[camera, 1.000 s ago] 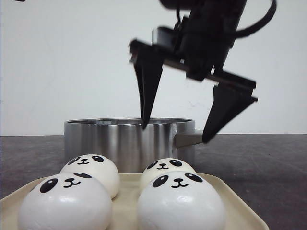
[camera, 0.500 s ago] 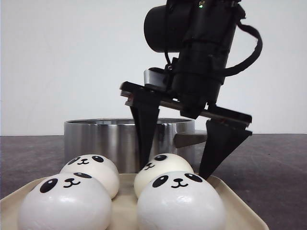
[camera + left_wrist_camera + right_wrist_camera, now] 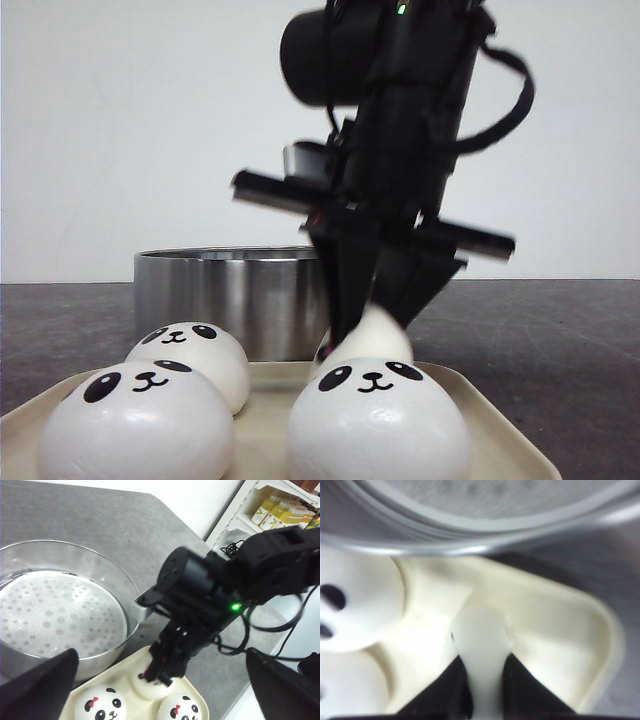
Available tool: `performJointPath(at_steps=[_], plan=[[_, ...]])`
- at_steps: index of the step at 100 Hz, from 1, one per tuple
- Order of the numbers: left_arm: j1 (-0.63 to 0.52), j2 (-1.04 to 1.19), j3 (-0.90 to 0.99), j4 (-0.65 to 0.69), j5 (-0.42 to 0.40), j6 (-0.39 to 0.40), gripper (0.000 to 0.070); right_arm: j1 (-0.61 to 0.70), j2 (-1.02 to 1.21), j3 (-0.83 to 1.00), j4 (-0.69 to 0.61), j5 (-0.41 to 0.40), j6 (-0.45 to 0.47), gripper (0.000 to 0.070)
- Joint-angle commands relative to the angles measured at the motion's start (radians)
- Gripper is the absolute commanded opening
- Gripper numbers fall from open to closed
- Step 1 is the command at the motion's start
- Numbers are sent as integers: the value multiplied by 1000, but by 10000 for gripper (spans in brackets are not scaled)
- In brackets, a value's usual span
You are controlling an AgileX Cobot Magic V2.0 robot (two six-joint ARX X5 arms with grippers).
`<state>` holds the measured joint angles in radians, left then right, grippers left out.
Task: Steam buns
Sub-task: 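Close the right gripper on the panda bun and lift it, then lower the bun into the steamer pot and open the right gripper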
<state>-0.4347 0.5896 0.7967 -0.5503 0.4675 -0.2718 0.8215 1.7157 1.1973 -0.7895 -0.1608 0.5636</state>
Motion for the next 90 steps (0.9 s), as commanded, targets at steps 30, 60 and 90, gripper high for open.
performJointPath(at_steps=[30,60,90], plan=[[-6,4,10,33,-46,25,700,-24,-79,408,-71,142,-182,2],[-6,4,10,48,-50,24,700,-173,104,441,51,106,-243,2],[-6,4,10,48,-53,20,700,-244,306,441,199,57,-260,2]])
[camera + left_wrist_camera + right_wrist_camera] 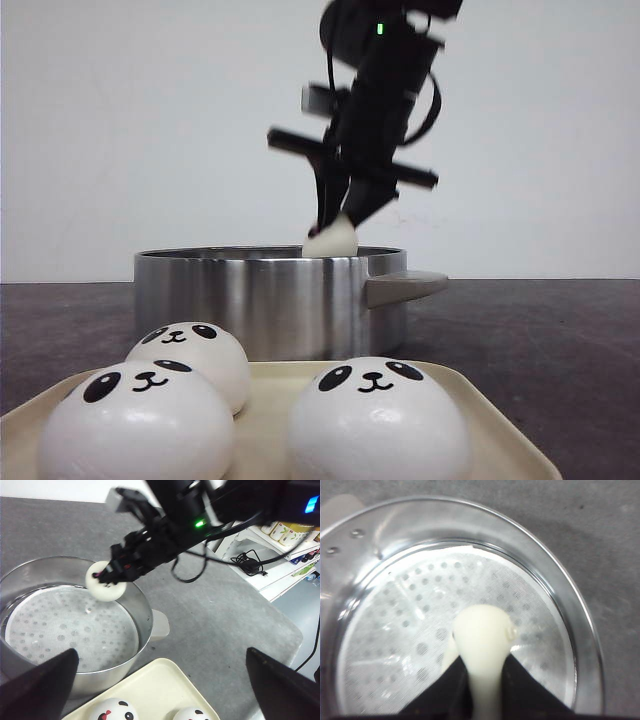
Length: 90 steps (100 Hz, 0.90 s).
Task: Steam buns
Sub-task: 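Lower the bun into the steamer pot and open the right gripper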
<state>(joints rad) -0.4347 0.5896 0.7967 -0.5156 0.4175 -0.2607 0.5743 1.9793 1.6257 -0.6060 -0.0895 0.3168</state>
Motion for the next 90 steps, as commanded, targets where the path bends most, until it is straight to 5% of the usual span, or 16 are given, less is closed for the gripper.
performJointPath(at_steps=[1,26,45,54,90], plan=[[-6,4,10,13,-3,8,700,2,45,13,17,-15,-13,2],[-6,4,10,6,-3,6,700,-6,97,13,24,-12,-11,23],[-6,4,10,6,-3,6,700,-5,96,13,29,-16,-11,343],[-6,4,10,6,-3,6,700,-6,90,13,21,-14,-11,435],[-6,11,10,-54,-33,2,683,-7,-73,67,-7,-7,-37,445]])
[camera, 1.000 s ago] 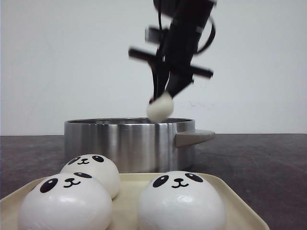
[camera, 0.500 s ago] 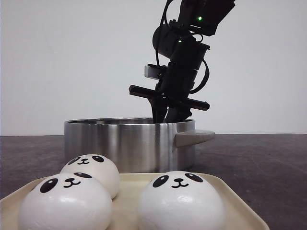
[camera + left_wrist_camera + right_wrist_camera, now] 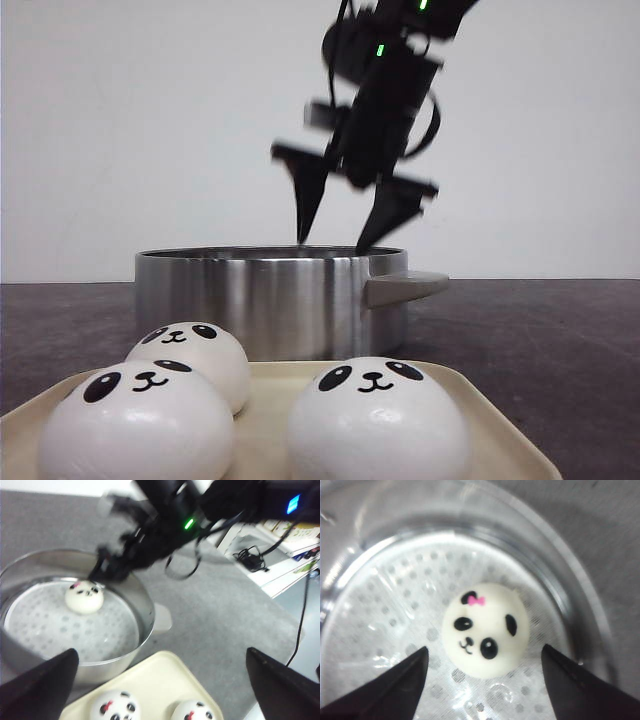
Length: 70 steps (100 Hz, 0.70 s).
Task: Steam buns
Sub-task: 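Lower the bun into the steamer pot and open the right gripper, then move the left gripper down over the other back panda bun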
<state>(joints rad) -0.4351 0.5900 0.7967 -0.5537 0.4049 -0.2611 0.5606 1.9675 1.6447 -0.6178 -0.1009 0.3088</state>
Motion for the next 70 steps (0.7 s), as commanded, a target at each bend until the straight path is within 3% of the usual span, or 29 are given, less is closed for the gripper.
performJointPath(at_steps=[1,8,17,39,58,70], plan=[[-6,13,10,-22,-24,2,667,8,-73,48,2,5,-31,443],[-6,35,9,-68,-32,3,592,17,-159,48,-19,17,-51,397],[-14,90,9,-122,-32,-1,590,45,-290,48,-53,81,-87,330],[-102,289,9,-145,-47,-69,595,186,-594,48,-69,248,-176,330],[-221,480,9,-109,-191,-70,598,311,-764,48,-131,349,-178,330],[-255,590,9,-50,-203,-83,598,369,-833,48,-201,410,-169,330]])
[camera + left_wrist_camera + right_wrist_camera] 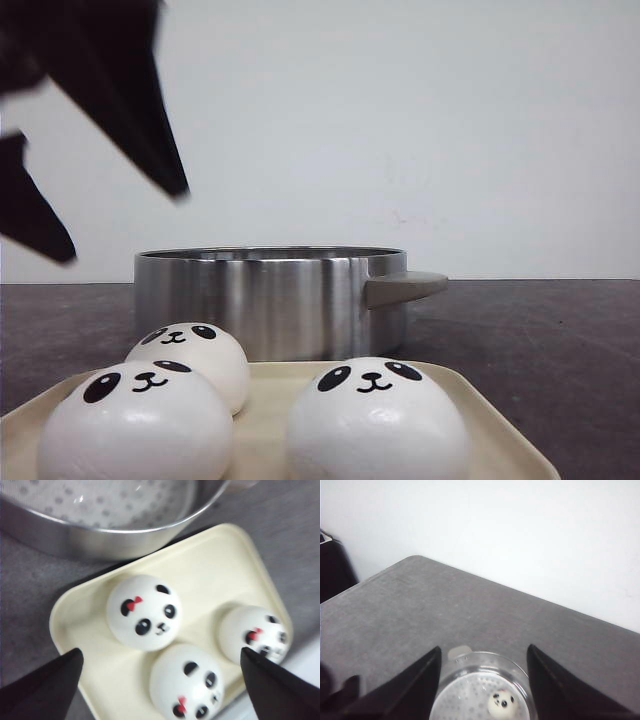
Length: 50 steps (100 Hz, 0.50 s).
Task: Steam buns
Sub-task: 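Move the left gripper down over the other back panda bun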
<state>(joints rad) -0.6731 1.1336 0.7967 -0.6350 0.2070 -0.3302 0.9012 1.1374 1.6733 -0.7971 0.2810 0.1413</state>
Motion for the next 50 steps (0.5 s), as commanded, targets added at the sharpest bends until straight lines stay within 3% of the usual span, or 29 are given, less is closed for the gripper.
performJointPath(at_steps=[1,19,42,46,50], plan=[[-18,56,9,36,-5,-19,598,32,-7,19,-27,35,1,330],[-21,203,10,124,-30,-67,596,75,-74,19,-120,142,36,330],[-20,342,10,162,-107,-84,588,79,-132,19,-177,166,84,330],[-20,356,10,163,-106,-91,566,79,-138,19,-184,166,87,330],[-20,366,10,161,-107,-102,499,79,-143,19,-190,166,87,330]])
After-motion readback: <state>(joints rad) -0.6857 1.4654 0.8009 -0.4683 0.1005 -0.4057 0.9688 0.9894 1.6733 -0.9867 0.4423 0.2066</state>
